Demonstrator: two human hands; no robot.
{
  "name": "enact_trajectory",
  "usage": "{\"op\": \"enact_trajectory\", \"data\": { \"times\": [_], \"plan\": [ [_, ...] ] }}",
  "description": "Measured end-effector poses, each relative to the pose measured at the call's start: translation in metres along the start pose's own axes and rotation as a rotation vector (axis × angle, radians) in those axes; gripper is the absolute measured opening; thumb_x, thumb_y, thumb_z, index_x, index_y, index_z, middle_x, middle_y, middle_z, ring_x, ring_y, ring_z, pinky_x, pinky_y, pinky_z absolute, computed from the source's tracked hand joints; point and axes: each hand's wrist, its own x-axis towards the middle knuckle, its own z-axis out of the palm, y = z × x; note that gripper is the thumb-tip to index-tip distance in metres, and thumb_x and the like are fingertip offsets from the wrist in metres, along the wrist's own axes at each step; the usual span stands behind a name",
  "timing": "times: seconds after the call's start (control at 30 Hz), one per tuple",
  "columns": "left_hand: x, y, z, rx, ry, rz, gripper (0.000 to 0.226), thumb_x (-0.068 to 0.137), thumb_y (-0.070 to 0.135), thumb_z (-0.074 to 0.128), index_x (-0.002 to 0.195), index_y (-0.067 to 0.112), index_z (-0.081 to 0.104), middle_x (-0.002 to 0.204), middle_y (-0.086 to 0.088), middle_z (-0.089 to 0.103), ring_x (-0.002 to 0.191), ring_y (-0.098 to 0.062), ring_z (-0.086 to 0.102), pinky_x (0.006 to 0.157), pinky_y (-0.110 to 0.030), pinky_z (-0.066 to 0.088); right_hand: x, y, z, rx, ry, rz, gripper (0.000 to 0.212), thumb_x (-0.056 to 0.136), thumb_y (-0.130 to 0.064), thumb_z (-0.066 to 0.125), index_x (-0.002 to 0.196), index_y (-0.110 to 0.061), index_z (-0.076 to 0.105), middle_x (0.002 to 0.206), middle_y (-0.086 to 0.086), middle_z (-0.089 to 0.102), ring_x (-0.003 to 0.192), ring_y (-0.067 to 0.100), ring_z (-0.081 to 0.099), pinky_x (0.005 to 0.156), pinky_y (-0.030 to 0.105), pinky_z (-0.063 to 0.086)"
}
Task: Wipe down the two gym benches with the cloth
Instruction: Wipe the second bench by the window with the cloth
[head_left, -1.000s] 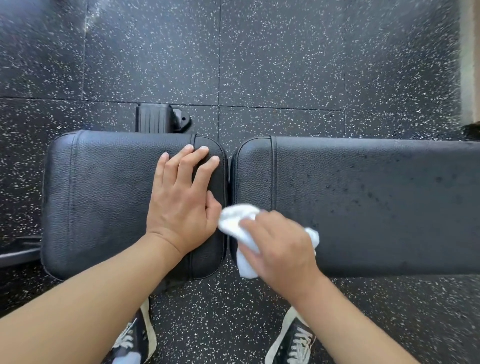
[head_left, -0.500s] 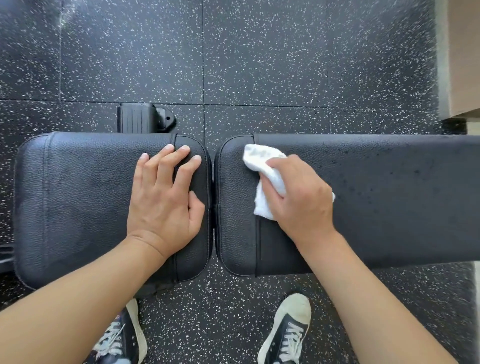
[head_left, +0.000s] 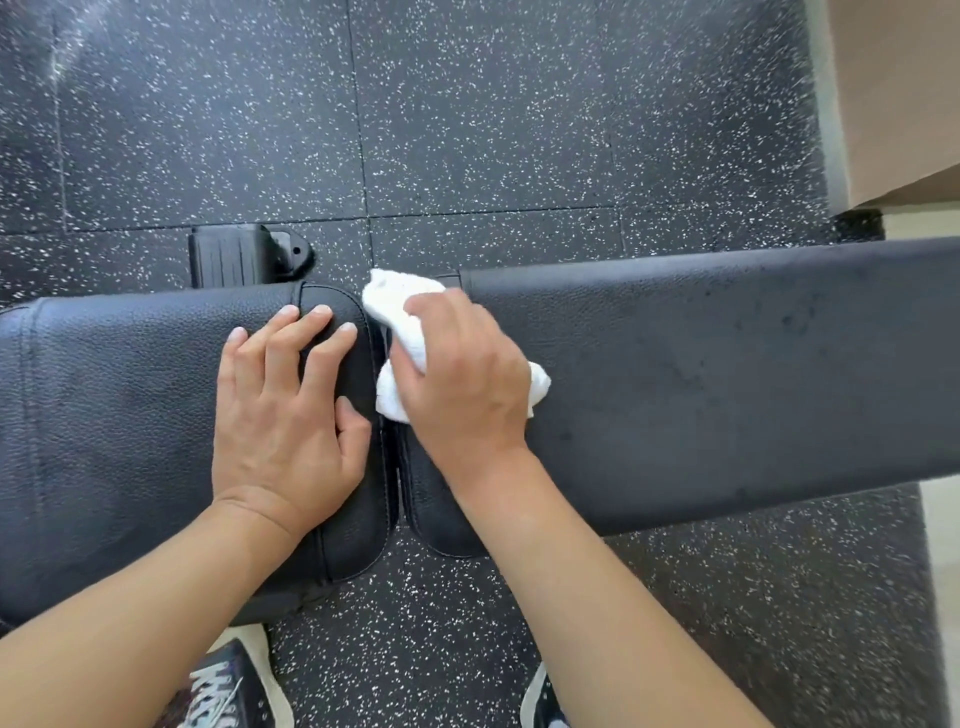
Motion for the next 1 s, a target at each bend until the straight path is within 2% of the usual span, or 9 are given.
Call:
{"op": "enact_trajectory", "data": {
  "times": [0.23, 0.3, 0.37, 0.43, 0.5, 0.63, 0.73, 0.87, 1.0],
  "plan": [
    [0.0, 0.0, 0.0, -0.005, 0.007, 0.011, 0.059, 0.086, 0.023, 0.048, 0.142, 0.008, 0.053, 0.149, -0.018, 0.048, 0.144, -0.045, 0.042, 0.125, -0.063, 0.022, -0.079, 0.068, -0.045, 0.065, -0.073, -0.291, 0.015, 0.098, -0.022, 0.058, 0.109, -0.015, 0.065, 0.089, 0.003, 0.059, 0.075, 0.025, 0.056, 0.064, 0.04, 0.05],
    [-0.001, -0.001, 0.001, 0.002, 0.003, 0.011, 0.059, 0.086, 0.024, 0.049, 0.143, 0.008, 0.053, 0.149, -0.018, 0.048, 0.144, -0.045, 0.042, 0.125, -0.063, 0.022, -0.083, 0.111, -0.068, 0.039, -0.046, -0.211, 0.017, 0.097, -0.025, 0.063, 0.112, -0.017, 0.063, 0.093, 0.001, 0.061, 0.08, 0.025, 0.061, 0.074, 0.032, 0.052],
    [-0.001, -0.001, 0.001, 0.004, 0.004, 0.008, 0.059, 0.086, 0.024, 0.05, 0.143, 0.008, 0.053, 0.15, -0.018, 0.049, 0.144, -0.045, 0.042, 0.125, -0.063, 0.022, -0.075, 0.137, -0.082, -0.012, 0.016, 0.006, 0.015, 0.098, -0.03, 0.061, 0.107, -0.018, 0.064, 0.092, -0.004, 0.058, 0.08, 0.021, 0.06, 0.072, 0.021, 0.04],
    [-0.001, -0.001, 0.001, 0.002, 0.007, 0.006, 0.059, 0.086, 0.023, 0.05, 0.143, 0.008, 0.054, 0.149, -0.018, 0.049, 0.144, -0.045, 0.042, 0.125, -0.062, 0.022, -0.065, 0.13, -0.08, -0.066, 0.096, 0.226, 0.013, 0.094, -0.029, 0.063, 0.102, -0.02, 0.063, 0.089, -0.005, 0.057, 0.078, 0.017, 0.056, 0.066, 0.019, 0.029],
    [-0.001, -0.001, 0.0, -0.002, 0.007, 0.003, 0.058, 0.086, 0.023, 0.05, 0.142, 0.008, 0.054, 0.149, -0.018, 0.049, 0.144, -0.045, 0.042, 0.125, -0.063, 0.022, -0.062, 0.097, -0.064, -0.07, 0.112, 0.279, 0.014, 0.091, -0.028, 0.064, 0.102, -0.02, 0.062, 0.092, -0.006, 0.057, 0.078, 0.016, 0.052, 0.065, 0.02, 0.026],
    [-0.001, 0.0, -0.001, -0.018, -0.007, -0.005, 0.059, 0.087, 0.024, 0.049, 0.143, 0.008, 0.054, 0.15, -0.018, 0.049, 0.145, -0.044, 0.041, 0.125, -0.063, 0.021, -0.075, 0.009, -0.023, -0.024, -0.013, 0.031, 0.017, 0.086, -0.022, 0.07, 0.101, -0.014, 0.067, 0.087, 0.002, 0.058, 0.072, 0.024, 0.052, 0.059, 0.037, 0.042],
    [-0.001, -0.002, 0.0, -0.021, -0.01, -0.006, 0.059, 0.088, 0.025, 0.046, 0.145, 0.008, 0.053, 0.151, -0.017, 0.048, 0.145, -0.043, 0.04, 0.125, -0.063, 0.021, -0.082, -0.016, -0.016, -0.013, -0.091, -0.086, 0.012, 0.088, -0.025, 0.067, 0.095, -0.016, 0.067, 0.083, 0.001, 0.053, 0.07, 0.022, 0.046, 0.057, 0.036, 0.039],
    [-0.001, -0.002, 0.001, -0.027, 0.005, 0.002, 0.059, 0.087, 0.025, 0.048, 0.144, 0.009, 0.053, 0.15, -0.017, 0.048, 0.145, -0.043, 0.04, 0.126, -0.061, 0.021, -0.098, 0.016, -0.037, 0.045, -0.155, -0.226, 0.013, 0.09, -0.019, 0.068, 0.101, -0.012, 0.068, 0.082, 0.002, 0.054, 0.071, 0.021, 0.049, 0.059, 0.036, 0.044],
    [-0.001, -0.001, 0.001, -0.018, 0.01, -0.001, 0.059, 0.086, 0.024, 0.05, 0.143, 0.009, 0.053, 0.149, -0.017, 0.049, 0.144, -0.044, 0.042, 0.125, -0.062, 0.021, -0.123, 0.079, -0.076, 0.04, -0.091, -0.105, 0.019, 0.089, -0.012, 0.071, 0.107, -0.014, 0.065, 0.084, 0.003, 0.06, 0.072, 0.026, 0.059, 0.059, 0.041, 0.052]
  ]
}}
